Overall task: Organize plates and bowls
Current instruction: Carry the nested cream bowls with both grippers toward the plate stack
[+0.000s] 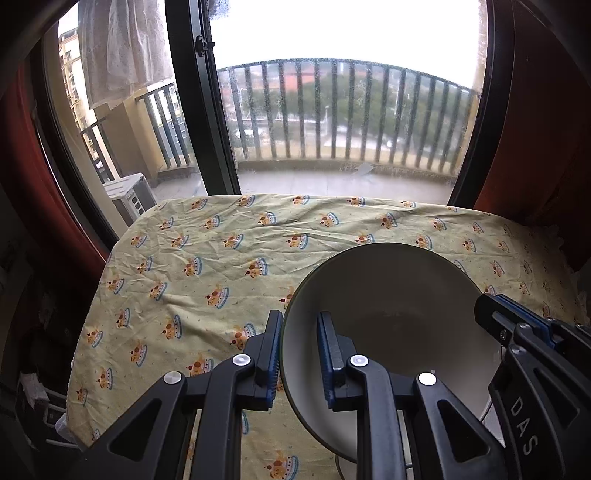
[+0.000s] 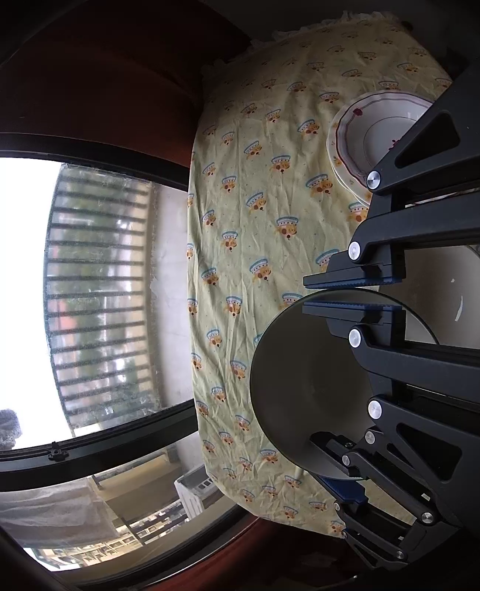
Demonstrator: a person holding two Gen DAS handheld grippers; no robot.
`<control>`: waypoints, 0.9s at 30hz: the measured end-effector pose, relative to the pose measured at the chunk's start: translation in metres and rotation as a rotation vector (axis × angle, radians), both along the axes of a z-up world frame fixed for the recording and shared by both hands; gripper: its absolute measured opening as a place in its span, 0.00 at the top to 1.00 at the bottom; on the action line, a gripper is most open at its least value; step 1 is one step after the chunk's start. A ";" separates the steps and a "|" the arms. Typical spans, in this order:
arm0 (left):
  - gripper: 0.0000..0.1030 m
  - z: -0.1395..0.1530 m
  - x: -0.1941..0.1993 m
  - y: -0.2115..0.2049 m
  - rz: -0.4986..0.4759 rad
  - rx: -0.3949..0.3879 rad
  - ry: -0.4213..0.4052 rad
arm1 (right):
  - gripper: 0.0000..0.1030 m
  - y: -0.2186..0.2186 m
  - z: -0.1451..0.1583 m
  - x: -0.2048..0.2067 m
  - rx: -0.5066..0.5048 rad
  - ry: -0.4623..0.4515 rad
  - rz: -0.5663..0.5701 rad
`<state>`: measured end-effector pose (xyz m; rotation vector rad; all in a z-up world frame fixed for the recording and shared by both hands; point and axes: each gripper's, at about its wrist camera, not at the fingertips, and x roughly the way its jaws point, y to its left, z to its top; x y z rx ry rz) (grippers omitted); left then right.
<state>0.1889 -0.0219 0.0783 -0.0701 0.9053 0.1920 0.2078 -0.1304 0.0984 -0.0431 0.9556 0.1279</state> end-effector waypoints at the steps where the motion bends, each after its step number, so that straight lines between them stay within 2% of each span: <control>1: 0.84 -0.001 -0.002 -0.003 -0.002 0.000 0.003 | 0.90 -0.004 -0.001 -0.002 0.000 0.002 0.001; 13: 0.84 -0.021 -0.030 -0.032 -0.012 -0.013 0.055 | 0.90 -0.035 -0.023 -0.031 -0.015 0.056 0.014; 27: 0.84 -0.051 -0.045 -0.032 -0.029 -0.041 0.148 | 0.90 -0.040 -0.056 -0.046 -0.019 0.172 -0.001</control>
